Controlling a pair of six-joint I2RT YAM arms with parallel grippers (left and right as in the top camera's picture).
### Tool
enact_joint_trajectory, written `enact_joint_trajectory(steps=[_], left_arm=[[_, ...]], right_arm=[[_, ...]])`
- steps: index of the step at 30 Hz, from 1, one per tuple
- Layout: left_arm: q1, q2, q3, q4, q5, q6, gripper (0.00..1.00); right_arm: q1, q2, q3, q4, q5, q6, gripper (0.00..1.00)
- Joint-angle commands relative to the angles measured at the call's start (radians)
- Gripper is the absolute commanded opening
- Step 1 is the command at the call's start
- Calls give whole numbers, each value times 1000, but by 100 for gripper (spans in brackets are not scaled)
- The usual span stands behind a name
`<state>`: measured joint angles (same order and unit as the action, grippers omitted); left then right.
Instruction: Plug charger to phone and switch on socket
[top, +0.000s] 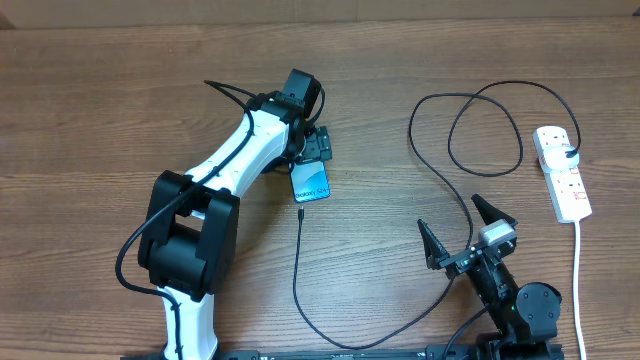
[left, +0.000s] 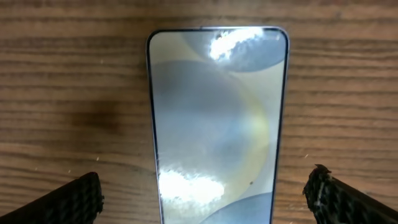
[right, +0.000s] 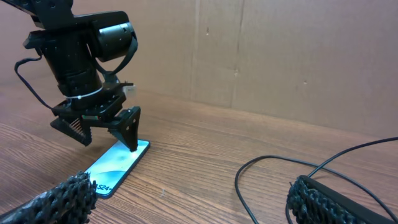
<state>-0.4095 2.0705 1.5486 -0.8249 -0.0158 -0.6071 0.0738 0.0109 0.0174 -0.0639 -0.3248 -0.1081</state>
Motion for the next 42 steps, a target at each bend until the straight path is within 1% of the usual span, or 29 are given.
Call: enact_joint_trajectory(steps=[1, 3, 7, 20, 32, 38, 42], left_arm=[[7, -10, -6, -1, 2, -24, 100], [7, -10, -6, 1, 34, -12, 100], [7, -10, -7, 7, 38, 9, 100], [-23, 18, -10, 27, -15, 0, 100], [-25, 72, -10, 57, -22, -3, 100], [-25, 92, -10, 54, -42, -54, 96], [-28, 101, -10, 23, -46, -80, 90]], right_arm=[[5, -8, -9, 6, 9, -1, 100], [5, -8, -9, 6, 9, -1, 100], [5, -8, -9, 6, 10, -1, 100], [5, -8, -9, 6, 9, -2, 100], [5, -8, -9, 6, 9, -1, 100], [5, -8, -9, 6, 9, -1, 100], [5, -8, -9, 6, 9, -1, 100]])
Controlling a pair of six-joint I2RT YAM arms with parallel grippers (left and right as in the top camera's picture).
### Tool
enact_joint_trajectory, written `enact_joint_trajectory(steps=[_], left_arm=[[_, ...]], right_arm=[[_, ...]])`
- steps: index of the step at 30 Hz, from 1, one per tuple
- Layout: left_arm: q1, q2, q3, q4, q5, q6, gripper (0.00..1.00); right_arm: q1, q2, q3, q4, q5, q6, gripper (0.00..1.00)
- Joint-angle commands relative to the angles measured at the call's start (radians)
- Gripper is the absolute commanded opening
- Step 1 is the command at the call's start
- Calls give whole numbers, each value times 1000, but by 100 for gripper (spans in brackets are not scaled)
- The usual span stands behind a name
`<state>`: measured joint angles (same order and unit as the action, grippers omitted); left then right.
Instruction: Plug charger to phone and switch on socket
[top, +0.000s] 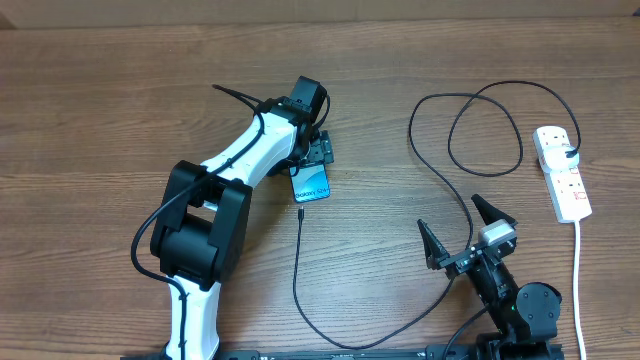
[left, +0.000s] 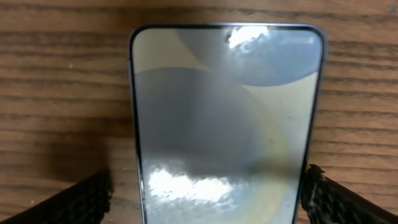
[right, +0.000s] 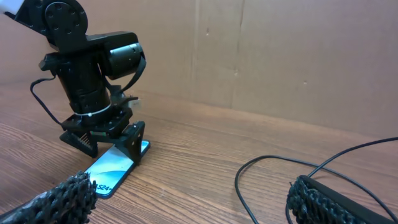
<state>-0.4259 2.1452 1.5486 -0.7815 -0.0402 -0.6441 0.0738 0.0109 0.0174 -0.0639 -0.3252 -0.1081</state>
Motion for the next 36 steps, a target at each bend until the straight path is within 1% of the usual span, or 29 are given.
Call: enact_joint_trajectory(steps=[1, 7, 10, 12, 13, 15, 23, 25, 27, 33, 35, 36], left_arm=[[-14, 31, -11, -27, -22, -48, 89], [-23, 34, -11, -29, -20, -48, 88], [-23, 34, -11, -30, -21, -48, 84], [-23, 34, -11, -30, -22, -48, 83], [-23, 34, -11, -31, -22, -48, 79], [-23, 34, -11, -40, -21, -48, 77], [-21, 34, -11, -64, -22, -52, 79], [-20, 34, -11, -68, -22, -52, 75], [-20, 34, -11, -74, -22, -52, 75], [-19, 34, -11, -86, -22, -52, 77], [-19, 34, -11, -86, -22, -52, 85], [-19, 34, -11, -86, -22, -52, 91]], right_arm=[[5, -8, -9, 6, 10, -1, 100], [5, -8, -9, 6, 10, -1, 100], [5, -8, -9, 6, 10, -1, 100], [5, -8, -9, 6, 10, -2, 100], [5, -8, -9, 6, 10, -1, 100], [5, -8, -9, 6, 10, -1, 100], [5, -8, -9, 6, 10, -1, 100], [5, -8, -9, 6, 10, -1, 100], [5, -8, -9, 6, 10, -1, 100], [5, -8, -9, 6, 10, -1, 100], [5, -8, -9, 6, 10, -1, 100], [5, -8, -9, 6, 10, -1, 100]])
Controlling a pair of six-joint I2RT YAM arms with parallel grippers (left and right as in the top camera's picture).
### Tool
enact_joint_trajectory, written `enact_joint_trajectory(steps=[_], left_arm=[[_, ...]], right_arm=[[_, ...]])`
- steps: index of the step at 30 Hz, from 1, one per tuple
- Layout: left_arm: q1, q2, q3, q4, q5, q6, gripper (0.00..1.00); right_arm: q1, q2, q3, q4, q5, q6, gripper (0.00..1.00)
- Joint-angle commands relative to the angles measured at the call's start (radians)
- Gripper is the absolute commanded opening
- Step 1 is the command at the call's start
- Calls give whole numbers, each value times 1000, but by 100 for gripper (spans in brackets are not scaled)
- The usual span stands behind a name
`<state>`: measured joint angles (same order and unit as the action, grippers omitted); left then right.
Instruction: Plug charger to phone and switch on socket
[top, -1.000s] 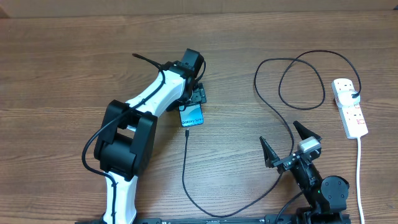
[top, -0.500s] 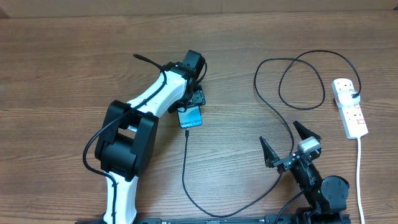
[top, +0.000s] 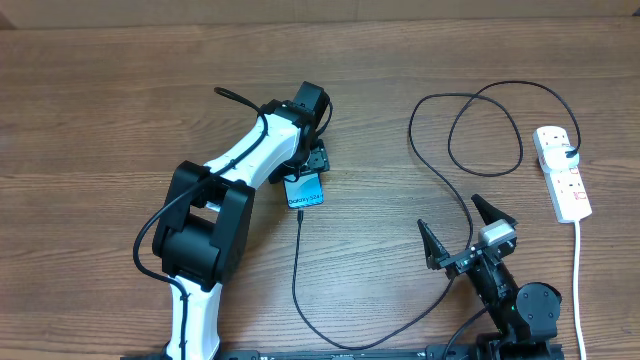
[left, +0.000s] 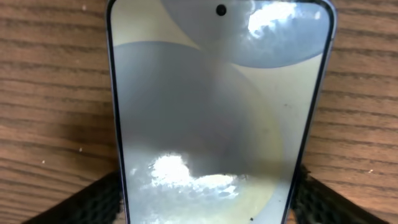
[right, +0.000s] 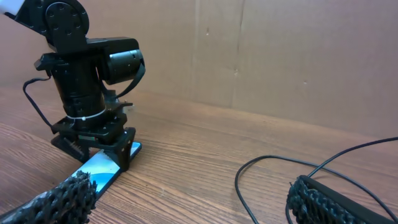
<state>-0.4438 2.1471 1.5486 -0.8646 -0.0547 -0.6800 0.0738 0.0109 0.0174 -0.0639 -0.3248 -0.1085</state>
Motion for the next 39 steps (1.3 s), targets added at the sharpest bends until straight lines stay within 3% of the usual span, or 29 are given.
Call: enact_joint_trajectory(steps=[1, 16, 30, 33, 36, 39], left_arm=[[-2, 32, -11, -2, -7, -16, 98], [-2, 32, -11, 107, -53, -15, 100], [2, 32, -11, 31, -52, -31, 99], [10, 34, -11, 35, -34, -29, 91], [19, 39, -12, 29, -10, -24, 70], [22, 39, -13, 11, 14, -26, 68]], right_arm=[[5, -8, -9, 6, 9, -1, 100], [5, -8, -9, 6, 9, -1, 100], [5, -8, -9, 6, 9, -1, 100], [5, -8, -9, 6, 9, -1, 100], [5, -8, -9, 6, 9, -1, 100], [5, -8, -9, 6, 9, -1, 100]])
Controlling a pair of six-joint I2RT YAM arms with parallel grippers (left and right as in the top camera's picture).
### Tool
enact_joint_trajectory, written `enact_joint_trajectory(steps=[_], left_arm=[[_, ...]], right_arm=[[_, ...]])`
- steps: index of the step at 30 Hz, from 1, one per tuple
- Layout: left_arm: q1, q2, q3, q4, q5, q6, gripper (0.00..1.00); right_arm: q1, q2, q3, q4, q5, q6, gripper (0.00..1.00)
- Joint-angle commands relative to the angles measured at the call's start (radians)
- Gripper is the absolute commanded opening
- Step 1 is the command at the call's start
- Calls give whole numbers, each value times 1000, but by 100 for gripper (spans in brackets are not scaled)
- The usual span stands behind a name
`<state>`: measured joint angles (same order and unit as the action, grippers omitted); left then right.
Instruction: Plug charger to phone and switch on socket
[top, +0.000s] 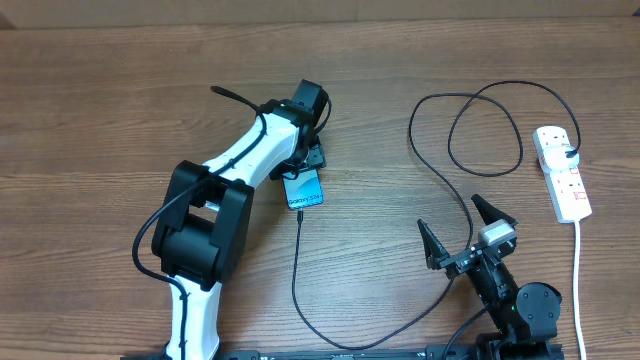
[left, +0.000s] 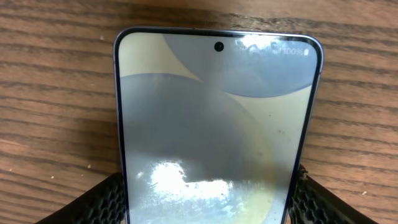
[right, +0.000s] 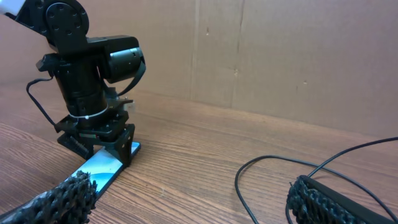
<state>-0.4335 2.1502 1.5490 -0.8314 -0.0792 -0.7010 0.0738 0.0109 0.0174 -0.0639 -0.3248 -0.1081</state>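
Note:
The phone (top: 304, 188) lies screen up on the wooden table (top: 100, 120), its lit screen filling the left wrist view (left: 214, 124). My left gripper (top: 304, 162) is shut on it, a black finger (left: 106, 202) pressed against each long side. The black charger cable (top: 296, 270) ends in a plug tip (top: 300, 213) just below the phone's lower edge, apart from it. The cable loops right and up to the white power strip (top: 562, 172) at the far right. My right gripper (top: 466, 236) stands open near the front edge, with nothing between its fingers (right: 73, 196).
The cable's loops (top: 480, 130) lie between my right arm and the power strip, also as a black curve in the right wrist view (right: 249, 180). The strip's white lead (top: 579, 290) runs to the front edge. A cardboard wall (right: 280, 56) backs the table.
The phone's top edge sits lower in the left wrist view than before, with more table above it. My left gripper stays shut on the phone's sides. The right arm has not moved.
My left gripper was wide open above the phone. Then it was lower, its fingers nearer the phone's sides. Then the fingers were pressed on both sides and the phone lay slightly left and turned. It is still held. The right gripper stayed open and still.

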Motion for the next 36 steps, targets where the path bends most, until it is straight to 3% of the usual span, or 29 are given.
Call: enact_joint_trajectory(steps=[1, 5, 9, 14, 36], left_arm=[[12, 36, -13, -32, 48, -8, 68], [11, 36, -15, -70, 57, -14, 70], [10, 36, -15, -72, 56, -14, 84], [11, 36, -15, -50, 45, -14, 88], [8, 37, -23, -27, 39, -14, 88]], right_arm=[[5, -8, -9, 6, 9, -1, 100], [5, -8, -9, 6, 9, -1, 100], [5, -8, -9, 6, 9, -1, 100], [5, -8, -9, 6, 9, -1, 100], [5, -8, -9, 6, 9, -1, 100]])
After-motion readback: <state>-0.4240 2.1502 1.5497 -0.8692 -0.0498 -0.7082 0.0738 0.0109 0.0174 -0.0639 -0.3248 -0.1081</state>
